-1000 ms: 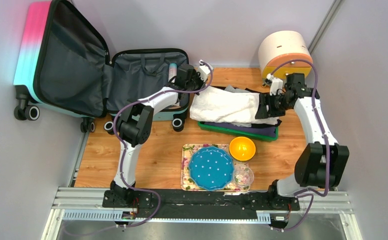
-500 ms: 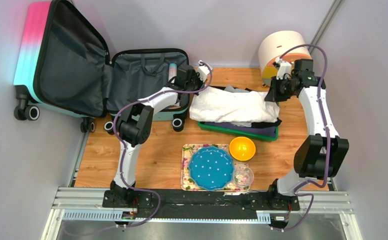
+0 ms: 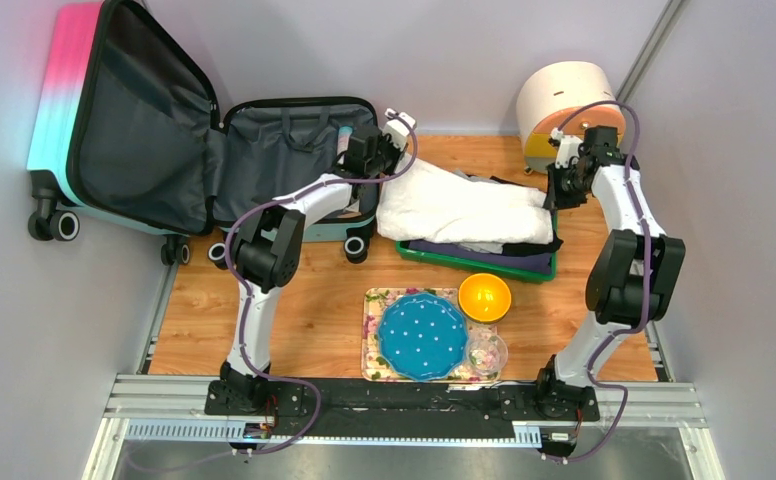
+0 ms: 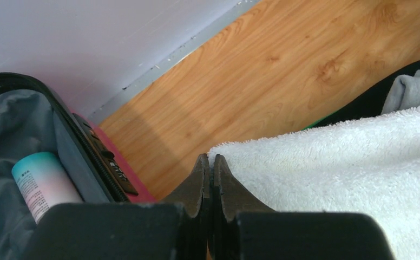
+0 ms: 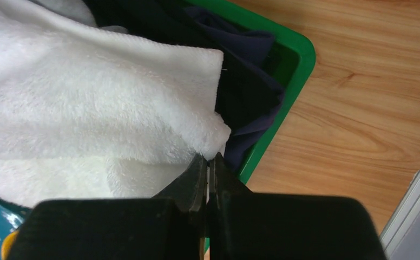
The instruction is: Open, take out, and arrange the luggage
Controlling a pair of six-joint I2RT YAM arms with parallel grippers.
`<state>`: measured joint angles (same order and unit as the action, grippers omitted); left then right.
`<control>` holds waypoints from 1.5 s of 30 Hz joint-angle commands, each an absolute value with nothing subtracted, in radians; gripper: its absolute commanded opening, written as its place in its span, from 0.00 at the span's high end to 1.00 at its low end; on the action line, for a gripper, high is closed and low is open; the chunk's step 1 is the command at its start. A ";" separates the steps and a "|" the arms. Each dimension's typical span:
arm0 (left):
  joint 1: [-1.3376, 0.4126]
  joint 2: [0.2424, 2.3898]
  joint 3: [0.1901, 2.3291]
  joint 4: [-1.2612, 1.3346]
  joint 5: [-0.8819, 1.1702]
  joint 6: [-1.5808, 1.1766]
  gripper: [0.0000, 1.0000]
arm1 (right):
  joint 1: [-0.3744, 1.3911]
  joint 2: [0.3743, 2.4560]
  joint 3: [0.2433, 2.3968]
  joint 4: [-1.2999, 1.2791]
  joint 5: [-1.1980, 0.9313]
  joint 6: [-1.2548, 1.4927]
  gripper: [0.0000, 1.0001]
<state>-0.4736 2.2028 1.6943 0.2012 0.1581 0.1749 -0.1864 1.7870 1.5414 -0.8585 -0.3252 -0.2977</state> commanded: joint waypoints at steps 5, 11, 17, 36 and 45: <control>-0.446 2.233 1.687 0.333 0.070 0.161 1.00 | -0.198 1.802 1.531 -0.765 -0.182 -0.341 1.00; -0.445 2.238 1.836 0.117 0.231 0.149 0.49 | -0.198 1.761 1.692 -0.937 -0.296 -0.360 0.43; -0.436 2.056 1.772 0.011 0.382 0.141 0.24 | -0.147 1.678 1.795 -1.006 -0.482 -0.442 0.17; -0.290 1.758 1.457 -0.115 0.535 0.037 0.23 | 0.209 2.052 1.747 -0.936 -0.220 -0.767 0.16; -0.287 1.799 1.496 -0.104 0.554 0.020 0.24 | -0.067 1.947 1.490 -0.888 -0.149 -0.480 0.17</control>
<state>-0.2871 1.8210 1.4509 -0.1307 0.5247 0.0460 0.1329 2.0010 1.6268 -0.8440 -0.3878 -0.6136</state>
